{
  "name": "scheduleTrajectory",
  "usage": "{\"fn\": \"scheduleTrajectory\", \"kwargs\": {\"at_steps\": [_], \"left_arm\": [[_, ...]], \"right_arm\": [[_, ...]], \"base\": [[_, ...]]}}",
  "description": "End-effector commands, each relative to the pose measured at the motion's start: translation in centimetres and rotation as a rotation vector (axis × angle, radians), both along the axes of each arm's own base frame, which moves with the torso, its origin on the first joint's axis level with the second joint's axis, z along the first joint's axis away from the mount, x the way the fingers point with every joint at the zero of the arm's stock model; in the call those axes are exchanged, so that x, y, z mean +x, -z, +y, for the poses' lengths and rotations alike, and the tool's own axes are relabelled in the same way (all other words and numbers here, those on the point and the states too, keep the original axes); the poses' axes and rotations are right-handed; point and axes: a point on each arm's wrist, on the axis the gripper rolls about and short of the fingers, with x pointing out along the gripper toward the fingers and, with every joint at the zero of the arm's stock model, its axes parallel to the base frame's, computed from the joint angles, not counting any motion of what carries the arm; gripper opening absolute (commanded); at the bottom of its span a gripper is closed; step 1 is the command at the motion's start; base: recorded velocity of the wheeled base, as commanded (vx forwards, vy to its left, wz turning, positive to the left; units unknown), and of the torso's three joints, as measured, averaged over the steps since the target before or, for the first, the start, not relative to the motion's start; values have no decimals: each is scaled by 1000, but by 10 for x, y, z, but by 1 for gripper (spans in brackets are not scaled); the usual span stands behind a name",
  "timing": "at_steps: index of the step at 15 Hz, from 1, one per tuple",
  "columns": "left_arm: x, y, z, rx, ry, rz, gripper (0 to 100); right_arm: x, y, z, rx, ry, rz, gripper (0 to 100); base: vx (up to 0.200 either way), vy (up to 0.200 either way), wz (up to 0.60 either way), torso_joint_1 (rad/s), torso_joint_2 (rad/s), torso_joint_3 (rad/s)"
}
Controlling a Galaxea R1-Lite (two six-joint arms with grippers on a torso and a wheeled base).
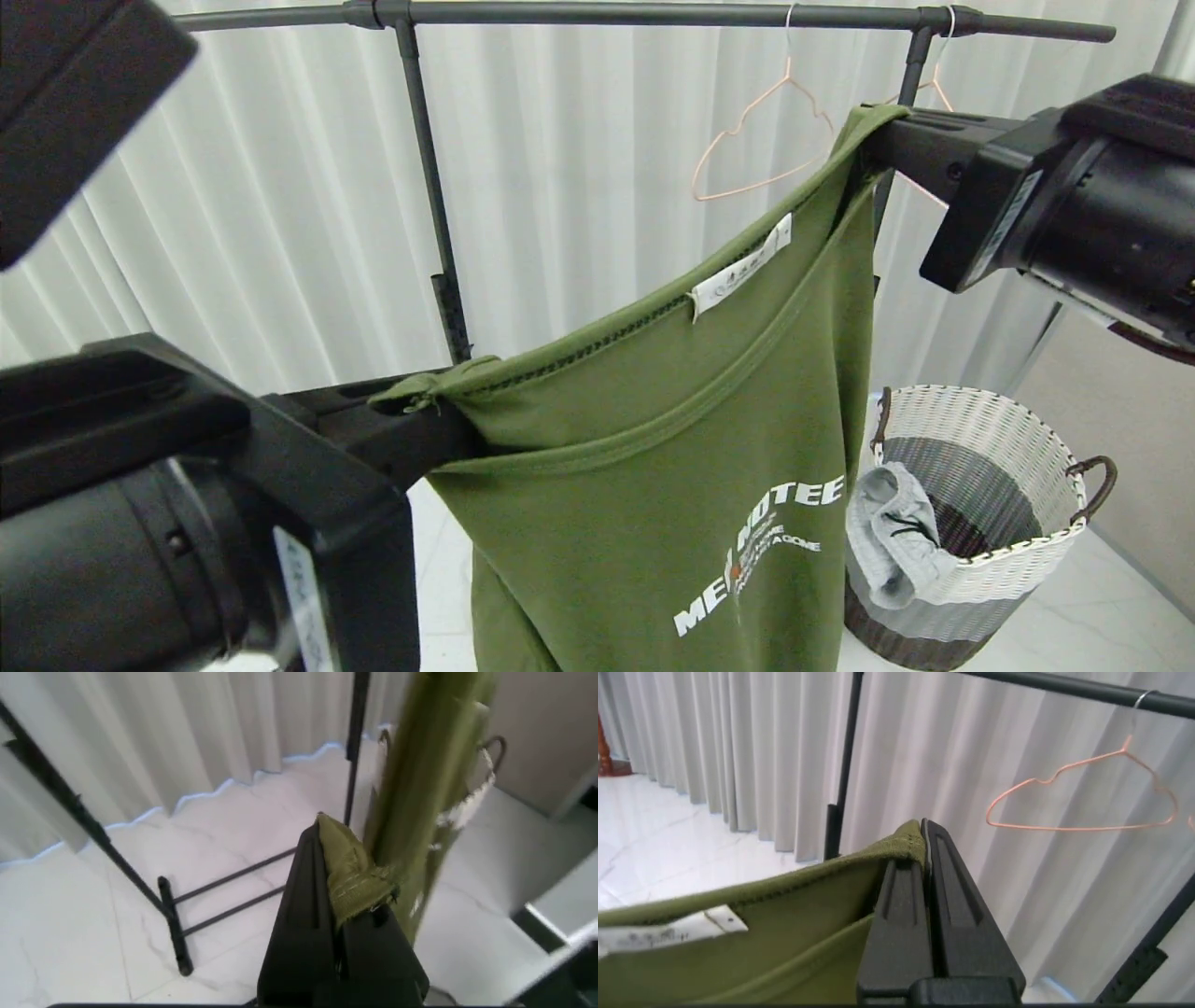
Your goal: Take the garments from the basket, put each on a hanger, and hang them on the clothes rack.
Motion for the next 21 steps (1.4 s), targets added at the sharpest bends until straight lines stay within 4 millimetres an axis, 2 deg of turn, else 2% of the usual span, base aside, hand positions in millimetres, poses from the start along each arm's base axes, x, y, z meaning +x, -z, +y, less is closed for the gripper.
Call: {"fn": "scheduleTrajectory", "kwargs": {"at_steps": [1,5,7,9,10,12,14,21], "left_arm": [[-5,2,0,6,24,1,0],[1,-1,-2,-14,-1,-12,0],[29,-10,-5,-45,-116,-81,0],[43,-18,-4,-35,-162,-162,0],[49,-17,-4,-33,-190,-166,0],[50,-9,-5,-12,-192,-153,0],[51,1,-7,15,-185,-140,0],[49,2,-9,20,-176,-139,0]], "right_arm": [[3,5,6,-16,-3,11,0],[0,0,1,-4,1,-4,0],[-6,-9,-8,21,5,-23,0],[-16,-11,-23,22,8,-22,0],[-22,-5,-33,0,11,-8,0],[-33,19,-48,-52,9,29,0],[-38,36,-54,-89,7,54,0],[-37,39,-54,-98,9,60,0]], "base": [[0,0,0,0,0,0],[0,0,0,0,0,0],[0,0,0,0,0,0],[0,0,0,0,0,0],[0,0,0,0,0,0],[0,0,0,0,0,0],[0,0,0,0,0,0],[0,0,0,0,0,0]]}}
